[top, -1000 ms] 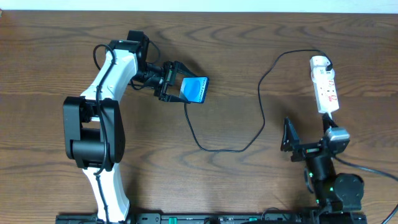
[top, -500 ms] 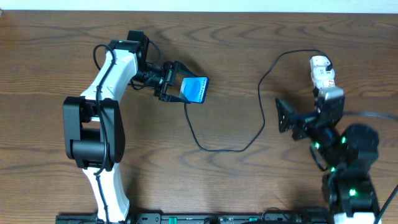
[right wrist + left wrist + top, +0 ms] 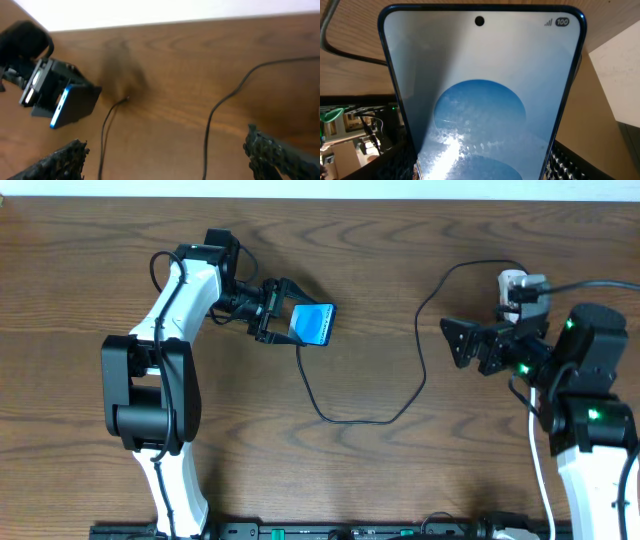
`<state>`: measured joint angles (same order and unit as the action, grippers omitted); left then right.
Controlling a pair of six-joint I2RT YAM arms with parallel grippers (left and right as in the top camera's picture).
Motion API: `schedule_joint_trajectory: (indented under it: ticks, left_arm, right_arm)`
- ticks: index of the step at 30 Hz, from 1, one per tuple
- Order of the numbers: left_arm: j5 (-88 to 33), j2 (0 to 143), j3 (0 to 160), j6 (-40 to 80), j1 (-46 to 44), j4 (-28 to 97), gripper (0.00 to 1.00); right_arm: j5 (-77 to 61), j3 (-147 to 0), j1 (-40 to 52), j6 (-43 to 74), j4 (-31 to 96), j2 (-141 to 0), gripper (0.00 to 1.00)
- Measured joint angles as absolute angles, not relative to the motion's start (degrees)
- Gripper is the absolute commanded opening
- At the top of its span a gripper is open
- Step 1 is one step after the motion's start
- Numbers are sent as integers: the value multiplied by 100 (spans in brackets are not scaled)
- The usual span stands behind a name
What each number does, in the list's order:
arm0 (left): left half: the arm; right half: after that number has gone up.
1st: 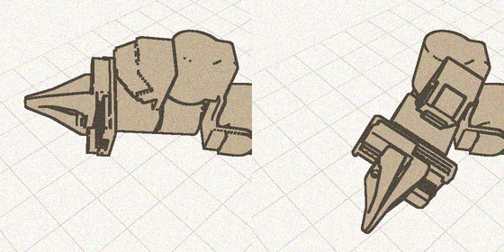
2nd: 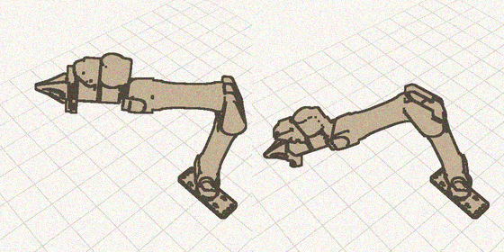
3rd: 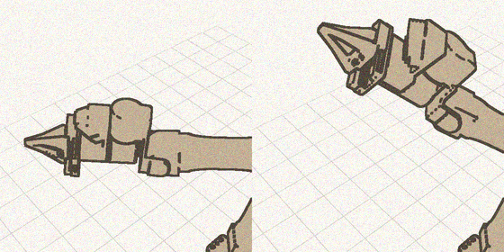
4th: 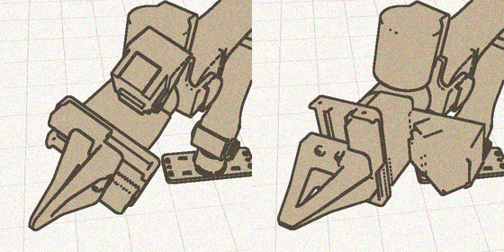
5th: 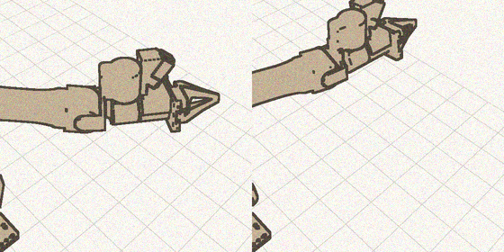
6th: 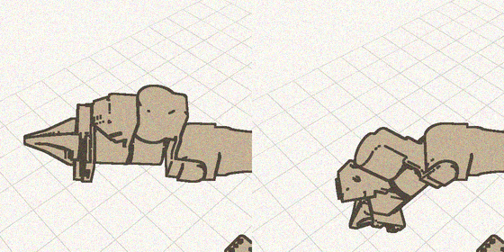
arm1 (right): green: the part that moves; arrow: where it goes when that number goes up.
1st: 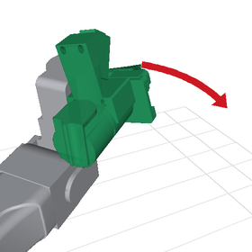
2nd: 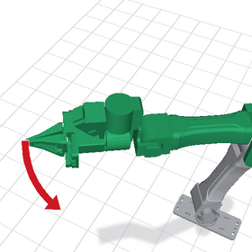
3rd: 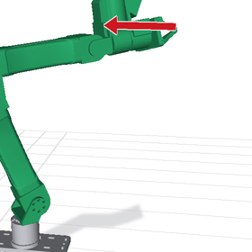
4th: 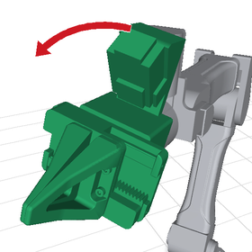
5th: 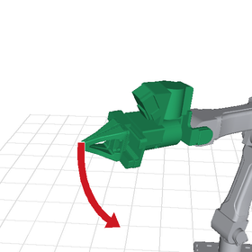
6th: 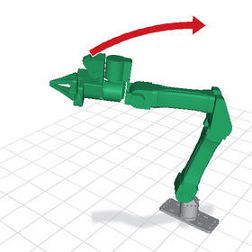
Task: Plug charger to phone and switch on socket
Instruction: 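Move the right gripper from rest toward the held phone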
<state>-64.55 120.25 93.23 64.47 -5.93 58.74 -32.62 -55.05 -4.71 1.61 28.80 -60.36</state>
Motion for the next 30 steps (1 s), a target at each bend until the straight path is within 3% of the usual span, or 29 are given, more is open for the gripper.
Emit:
schedule_joint_trajectory:
  ticks: [14,30]
  left_arm:
    - [-6447,12025,9323,6447,-593,5872,64]
    - [-5883,12025,9323,6473,-593,5872,64]
  right_arm:
    - [-3406,-5531,-471,143,2971,-6517,99]
    - [-3420,-5535,-471,1059,2912,-7085,99]
